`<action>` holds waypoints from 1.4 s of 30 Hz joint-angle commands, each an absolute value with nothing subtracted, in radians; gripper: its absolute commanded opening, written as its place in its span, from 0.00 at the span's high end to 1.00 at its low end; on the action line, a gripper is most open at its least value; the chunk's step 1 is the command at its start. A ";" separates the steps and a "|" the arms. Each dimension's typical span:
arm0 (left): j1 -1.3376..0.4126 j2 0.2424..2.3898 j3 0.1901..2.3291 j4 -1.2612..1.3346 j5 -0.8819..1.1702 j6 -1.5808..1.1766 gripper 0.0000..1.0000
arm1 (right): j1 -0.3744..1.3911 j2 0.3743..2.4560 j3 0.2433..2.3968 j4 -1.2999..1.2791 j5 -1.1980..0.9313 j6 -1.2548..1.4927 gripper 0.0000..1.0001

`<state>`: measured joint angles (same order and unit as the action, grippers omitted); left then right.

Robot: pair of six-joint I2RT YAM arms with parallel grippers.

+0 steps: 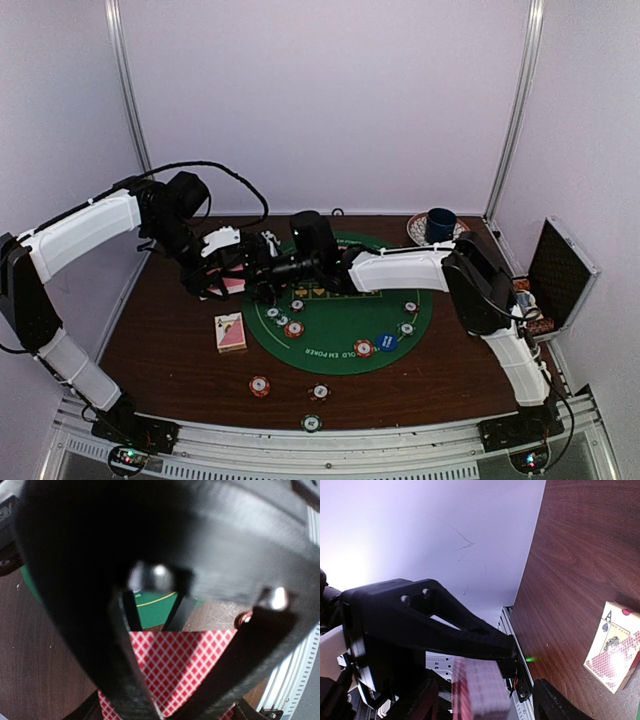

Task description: Distribute texas hold em gaming equipment

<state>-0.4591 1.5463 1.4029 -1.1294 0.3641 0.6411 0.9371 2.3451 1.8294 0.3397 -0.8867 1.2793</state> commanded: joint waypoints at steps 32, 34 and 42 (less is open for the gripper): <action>-0.457 1.541 1.431 -1.125 0.382 0.651 1.00 | 0.885 2.127 1.642 0.235 -0.866 1.192 0.70; -0.457 1.542 1.432 -1.124 0.382 0.651 1.00 | 0.885 2.121 1.632 0.245 -0.870 1.203 0.74; -0.457 1.542 1.427 -1.124 0.371 0.653 1.00 | 0.877 2.109 1.588 0.339 -0.885 1.274 0.89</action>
